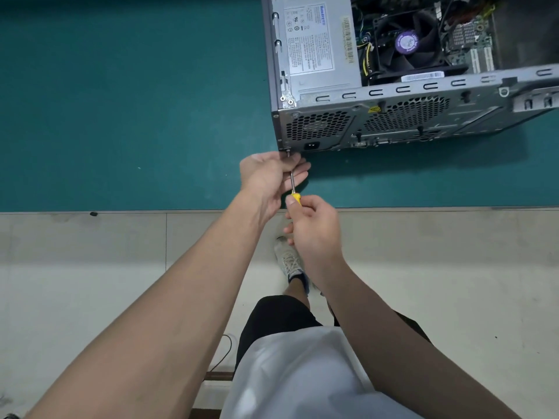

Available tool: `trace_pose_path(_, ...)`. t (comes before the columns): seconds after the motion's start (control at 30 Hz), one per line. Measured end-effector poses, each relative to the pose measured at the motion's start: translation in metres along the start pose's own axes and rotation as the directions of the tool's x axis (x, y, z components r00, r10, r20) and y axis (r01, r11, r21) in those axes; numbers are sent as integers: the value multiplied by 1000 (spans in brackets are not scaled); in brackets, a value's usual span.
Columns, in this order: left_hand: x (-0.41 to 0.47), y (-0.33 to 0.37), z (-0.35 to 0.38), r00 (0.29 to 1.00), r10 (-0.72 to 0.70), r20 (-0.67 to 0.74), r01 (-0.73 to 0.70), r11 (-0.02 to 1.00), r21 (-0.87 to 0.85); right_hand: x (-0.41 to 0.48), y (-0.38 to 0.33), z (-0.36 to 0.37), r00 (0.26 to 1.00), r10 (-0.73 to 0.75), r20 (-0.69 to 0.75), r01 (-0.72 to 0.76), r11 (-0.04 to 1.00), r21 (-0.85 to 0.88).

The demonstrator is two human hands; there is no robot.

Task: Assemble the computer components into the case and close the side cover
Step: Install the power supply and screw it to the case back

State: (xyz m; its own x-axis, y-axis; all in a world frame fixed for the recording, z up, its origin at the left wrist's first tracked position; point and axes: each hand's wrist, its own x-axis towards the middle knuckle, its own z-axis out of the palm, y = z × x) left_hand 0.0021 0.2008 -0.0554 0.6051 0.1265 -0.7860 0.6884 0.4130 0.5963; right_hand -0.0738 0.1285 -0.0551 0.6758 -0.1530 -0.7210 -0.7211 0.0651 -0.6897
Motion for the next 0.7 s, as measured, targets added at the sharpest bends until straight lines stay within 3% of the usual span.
trace_pose_path(0.03, 0, 0, -1, 1000, 4, 3, -4, 1000, 8, 1, 1, 0, 1000, 2, -5, -2, 1000, 7)
trace_pose_path(0.1, 1, 3, -4, 998, -20, 56, 19, 1000, 14, 4, -2, -2, 976, 157, 152, -195, 941, 276)
trace_pose_path(0.17, 1, 8, -7, 991, -72, 110, 71, 997, 8, 3, -7, -7, 874, 250, 418, -461, 699, 547)
trace_pose_path(0.2, 0, 10, -7, 991, -83, 108, 81, 997, 18, 3, -8, -8, 844, 245, 476, -514, 621, 592)
trace_pose_path(0.23, 0, 12, -7, 993, -81, 88, 78, 996, 33, 1, -7, -8, 850, 235, 471, -505, 618, 603)
trace_pose_path(0.3, 0, 11, -4, 998, -52, 29, 50, 997, 51, -1, -2, -4, 934, 199, 296, -332, 789, 517)
trace_pose_path(0.37, -2, 7, -1, 1000, -15, -15, 15, 1000, 26, -3, 1, 2, 996, 68, 52, -79, 969, 235)
trace_pose_path(0.43, -3, 3, 0, 999, 2, -39, -3, 1000, -16, 0, 4, 6, 995, -67, -70, 66, 998, -13)
trace_pose_path(0.47, -3, 1, 0, 999, 0, -38, -1, 1000, -27, 2, 4, 4, 996, -57, -74, 55, 998, -29)
trace_pose_path(0.5, -2, 1, 1, 1000, -13, -18, 13, 999, -31, 5, 3, 1, 1000, 10, -24, -8, 997, 74)
trace_pose_path(0.53, -2, 3, 0, 999, -38, 19, 39, 999, -23, 8, 1, -4, 991, 97, 93, -118, 958, 260)
trace_pose_path(0.6, -2, 6, 0, 992, -87, 94, 88, 996, -1, 10, -2, -13, 892, 208, 402, -420, 712, 563)
trace_pose_path(0.63, -2, 7, -1, 990, -96, 104, 97, 995, 2, 11, -1, -15, 852, 210, 479, -497, 612, 616)
trace_pose_path(0.7, -2, 7, 1, 994, -80, 73, 80, 997, 8, 11, 1, -12, 860, 210, 466, -490, 598, 635)
